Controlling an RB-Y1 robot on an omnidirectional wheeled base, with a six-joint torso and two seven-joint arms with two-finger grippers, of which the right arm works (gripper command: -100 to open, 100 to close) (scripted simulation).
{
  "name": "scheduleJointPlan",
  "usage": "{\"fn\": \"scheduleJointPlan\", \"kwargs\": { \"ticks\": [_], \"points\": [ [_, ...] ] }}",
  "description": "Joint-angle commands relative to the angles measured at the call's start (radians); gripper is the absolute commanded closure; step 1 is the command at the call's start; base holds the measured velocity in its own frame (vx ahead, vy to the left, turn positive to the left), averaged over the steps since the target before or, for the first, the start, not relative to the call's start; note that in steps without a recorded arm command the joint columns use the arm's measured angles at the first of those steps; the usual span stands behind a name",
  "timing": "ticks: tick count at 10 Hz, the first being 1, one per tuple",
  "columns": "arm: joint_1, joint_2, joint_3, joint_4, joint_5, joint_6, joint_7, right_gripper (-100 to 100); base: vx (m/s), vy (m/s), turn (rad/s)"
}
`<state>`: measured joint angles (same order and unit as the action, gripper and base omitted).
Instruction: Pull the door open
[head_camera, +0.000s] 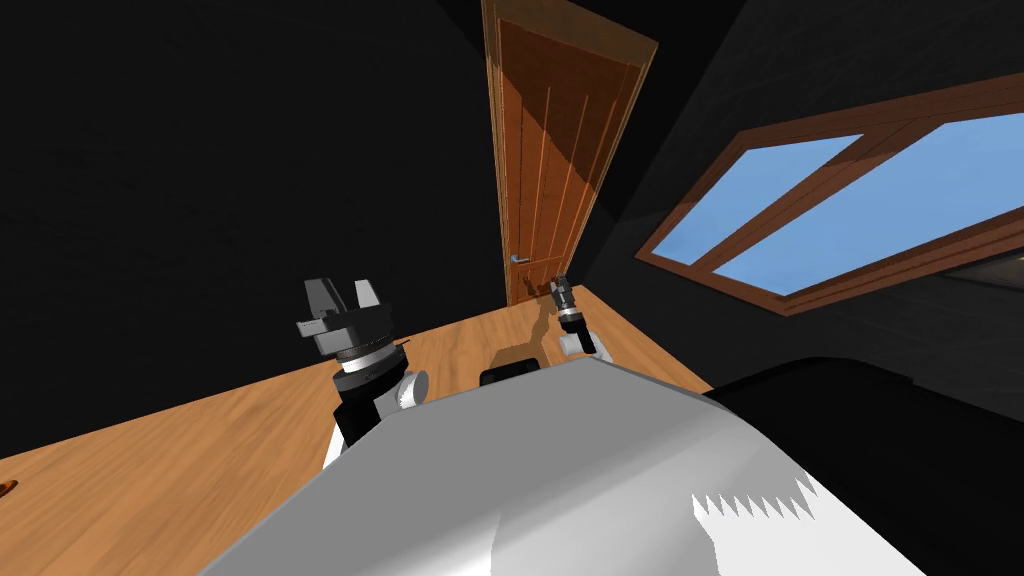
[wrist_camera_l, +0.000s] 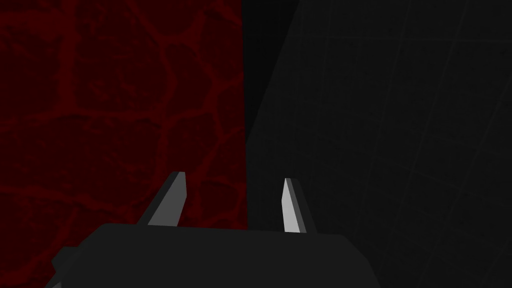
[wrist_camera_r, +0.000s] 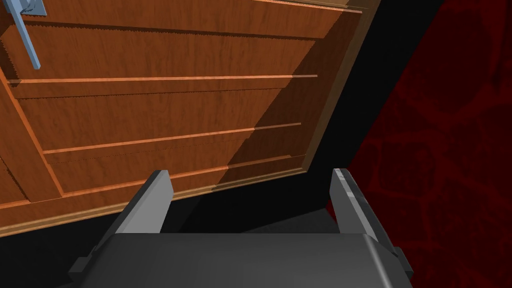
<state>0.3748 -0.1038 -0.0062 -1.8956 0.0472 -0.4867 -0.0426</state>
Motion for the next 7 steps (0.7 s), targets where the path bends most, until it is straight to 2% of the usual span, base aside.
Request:
{"fn": "scheduleJointPlan", "kwargs": {
  "ticks": [1,7],
  "points": [
    [-0.008,-0.009,-0.001,0.036,-0.001,-0.015,-0.011,-100,0.095,0.002,0.016],
    [-0.049,-0.033,0.0,0.183,-0.001,-0.065,-0.046,-100,0.101,-0.002,0.02]
  ]
}}
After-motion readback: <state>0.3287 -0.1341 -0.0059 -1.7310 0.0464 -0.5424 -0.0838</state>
